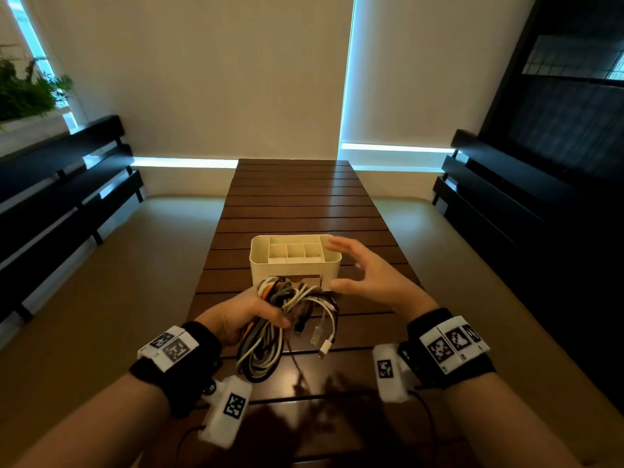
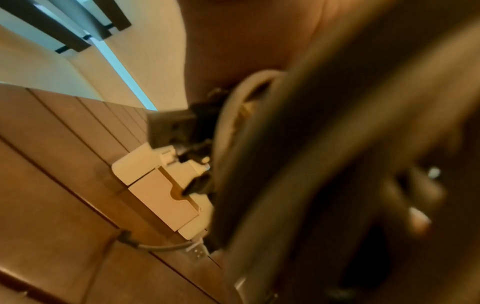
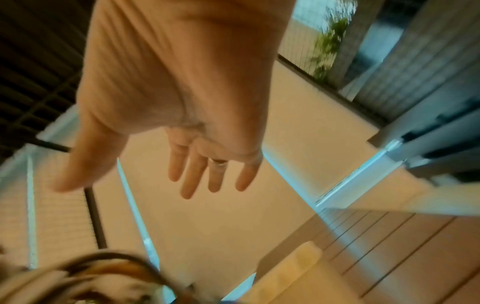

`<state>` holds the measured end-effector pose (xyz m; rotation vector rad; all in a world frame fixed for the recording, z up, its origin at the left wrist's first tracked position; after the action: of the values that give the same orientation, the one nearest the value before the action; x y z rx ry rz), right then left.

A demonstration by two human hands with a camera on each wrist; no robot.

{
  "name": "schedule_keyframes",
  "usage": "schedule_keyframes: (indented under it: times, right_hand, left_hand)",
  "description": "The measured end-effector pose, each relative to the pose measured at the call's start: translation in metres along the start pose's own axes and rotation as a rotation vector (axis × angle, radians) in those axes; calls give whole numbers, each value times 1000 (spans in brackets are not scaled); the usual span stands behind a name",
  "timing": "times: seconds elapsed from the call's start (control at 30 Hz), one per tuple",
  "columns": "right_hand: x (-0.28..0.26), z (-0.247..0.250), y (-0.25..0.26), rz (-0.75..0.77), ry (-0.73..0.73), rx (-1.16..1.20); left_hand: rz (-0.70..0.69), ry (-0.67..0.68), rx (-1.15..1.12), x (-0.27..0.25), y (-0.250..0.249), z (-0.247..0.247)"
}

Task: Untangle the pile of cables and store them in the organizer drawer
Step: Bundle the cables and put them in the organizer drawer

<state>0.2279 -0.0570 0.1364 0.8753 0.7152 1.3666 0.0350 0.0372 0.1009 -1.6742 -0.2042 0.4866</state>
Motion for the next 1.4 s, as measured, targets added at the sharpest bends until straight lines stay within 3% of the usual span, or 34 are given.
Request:
schedule_keyframes:
  times: [0.1,0.2,0.33,0.4,0.5,0.6,0.77,0.87,1.0,1.13,1.27,1.4]
  right_hand:
    - [13,-28,19,44,283,-3]
    - [21,-31,21,-59,464,17]
    - [23,-39,9,-187,716,-477]
    - [21,-46,2,-168,731,-548]
    - [16,-37,-5,-151,624,-334]
    - [11,-26,-4,-167,411,19]
    - [3,-48,1,-130,78,366]
    - [-2,-68,1,-174,-35,453]
    - [-7,-81,6,-122,-275,-39]
    - [-11,-96,12,-48,-432,-160]
    - [-13,-102,12,-57,-438,-90]
    - [-20,-102,12,-102,-310,71]
  left_hand:
    - [7,68,90,4,-3,-5]
    - [19,105,136,1,1,-7]
    - [12,93,202,-2,7,-13]
    - [0,49,225,-1,7,-12]
    - [0,-103,245,-2,9,-5]
    - [-25,-343,210,3,11,-4]
    - [-103,-568,-62,13,18,-12]
    - [-82,-575,-333,15,23,-20]
    - [-60,-582,-478,15,26,-28]
    - [-30,-564,-543,17,26,-33]
    - [-1,-519,-615,20,24,-37]
    - [-36,-437,-613,19,18,-39]
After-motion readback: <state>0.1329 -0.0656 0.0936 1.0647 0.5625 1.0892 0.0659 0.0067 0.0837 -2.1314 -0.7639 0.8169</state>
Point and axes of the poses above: each hand's wrist, its own x-axis towards the middle knuckle, its own z-axis out of the back of the hand, y = z × x, the point moved 2 cm from there along x, towards the middle knuckle, and after that the axes turned 1 degree about x, right-handed, at the moved point
